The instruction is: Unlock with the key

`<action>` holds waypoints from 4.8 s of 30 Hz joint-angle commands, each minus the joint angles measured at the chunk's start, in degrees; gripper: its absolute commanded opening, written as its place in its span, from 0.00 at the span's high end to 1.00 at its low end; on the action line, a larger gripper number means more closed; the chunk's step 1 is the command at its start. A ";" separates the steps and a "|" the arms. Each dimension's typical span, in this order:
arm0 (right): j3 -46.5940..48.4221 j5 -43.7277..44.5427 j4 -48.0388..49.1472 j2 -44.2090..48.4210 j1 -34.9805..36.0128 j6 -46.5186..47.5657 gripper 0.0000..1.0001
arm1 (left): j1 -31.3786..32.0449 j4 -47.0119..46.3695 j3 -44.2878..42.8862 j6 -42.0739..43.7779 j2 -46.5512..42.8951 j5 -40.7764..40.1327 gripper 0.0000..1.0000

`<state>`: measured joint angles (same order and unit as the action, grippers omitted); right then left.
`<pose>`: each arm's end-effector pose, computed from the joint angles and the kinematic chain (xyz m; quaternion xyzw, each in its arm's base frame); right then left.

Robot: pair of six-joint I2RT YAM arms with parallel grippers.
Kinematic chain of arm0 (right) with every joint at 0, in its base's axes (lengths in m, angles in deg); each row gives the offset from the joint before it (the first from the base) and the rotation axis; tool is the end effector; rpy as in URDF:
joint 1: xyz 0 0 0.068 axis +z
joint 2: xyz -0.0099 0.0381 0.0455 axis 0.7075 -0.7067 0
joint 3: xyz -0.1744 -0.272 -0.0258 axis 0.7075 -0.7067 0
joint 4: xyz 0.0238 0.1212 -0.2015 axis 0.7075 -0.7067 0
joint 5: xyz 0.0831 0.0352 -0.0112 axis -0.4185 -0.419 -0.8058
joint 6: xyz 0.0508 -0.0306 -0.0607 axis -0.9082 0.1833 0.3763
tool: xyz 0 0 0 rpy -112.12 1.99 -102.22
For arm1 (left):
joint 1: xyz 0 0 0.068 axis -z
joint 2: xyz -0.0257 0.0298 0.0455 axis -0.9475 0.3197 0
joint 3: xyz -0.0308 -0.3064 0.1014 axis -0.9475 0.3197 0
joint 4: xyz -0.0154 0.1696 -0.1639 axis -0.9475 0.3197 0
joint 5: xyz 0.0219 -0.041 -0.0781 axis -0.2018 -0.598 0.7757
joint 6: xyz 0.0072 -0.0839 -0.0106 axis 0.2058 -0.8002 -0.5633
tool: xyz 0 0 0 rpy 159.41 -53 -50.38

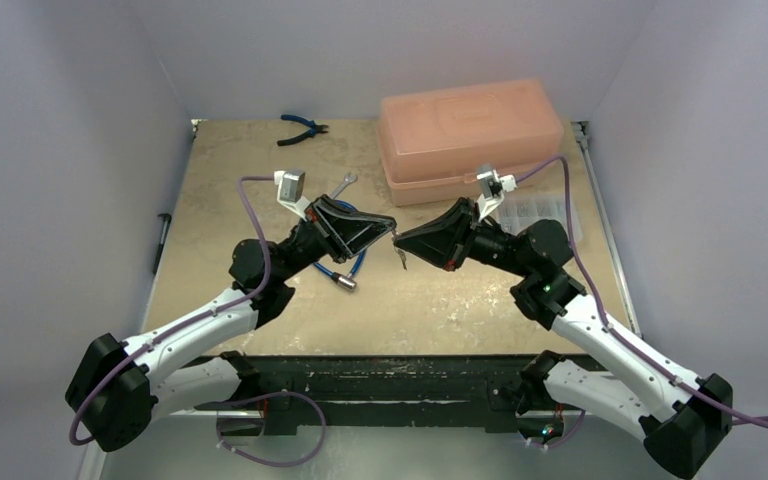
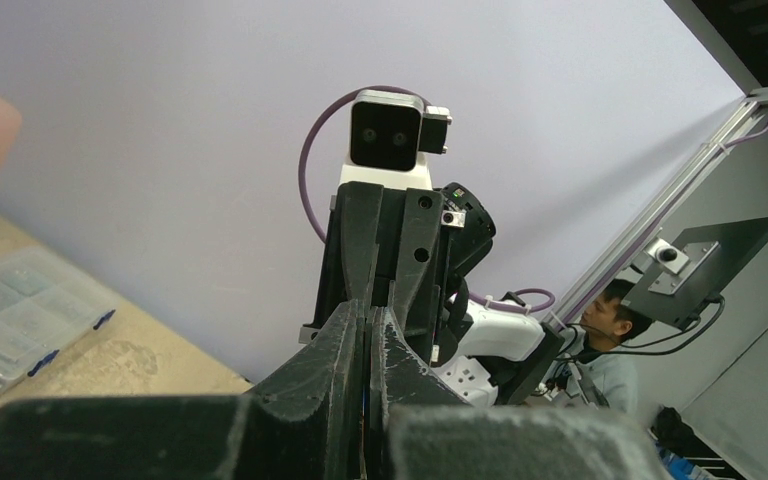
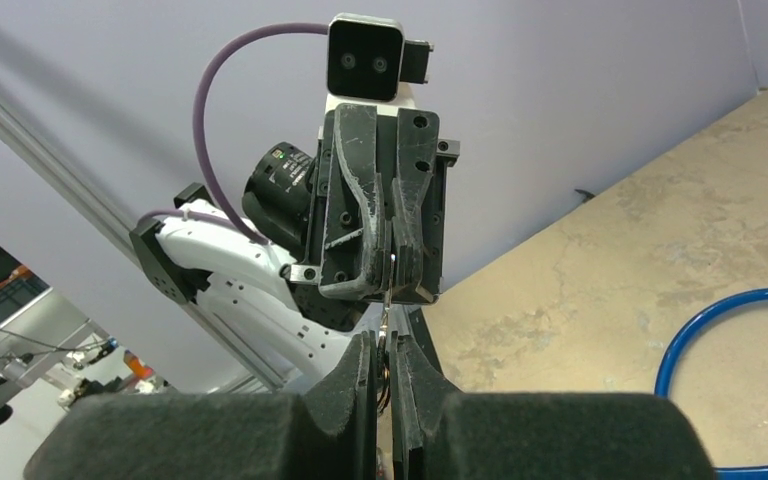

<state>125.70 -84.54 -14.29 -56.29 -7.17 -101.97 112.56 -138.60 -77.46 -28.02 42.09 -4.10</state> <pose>0.1138 0.1413 0.4308 -0.2091 0.5680 0.6367 0.4777 0.1366 -0.1578 0.4244 0.0816 0.4913 -0.7379 0.4555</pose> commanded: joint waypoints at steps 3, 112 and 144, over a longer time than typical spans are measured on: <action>-0.74 2.06 -1.60 1.45 0.12 1.06 1.00 | 0.01 1.14 0.12 2.08 -3.04 -0.70 0.81; -11.52 12.82 -23.24 -1.39 0.01 12.53 1.00 | -5.50 99.38 -28.33 -18.62 42.92 -35.93 0.82; -18.36 4.28 -2.23 -11.87 0.13 -2.40 1.00 | -8.06 79.48 -13.92 -21.85 31.40 -25.65 1.00</action>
<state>108.78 -77.22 -26.96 -66.37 -7.17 -99.80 105.09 -54.78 -92.76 -48.67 73.23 -33.37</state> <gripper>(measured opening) 0.111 0.268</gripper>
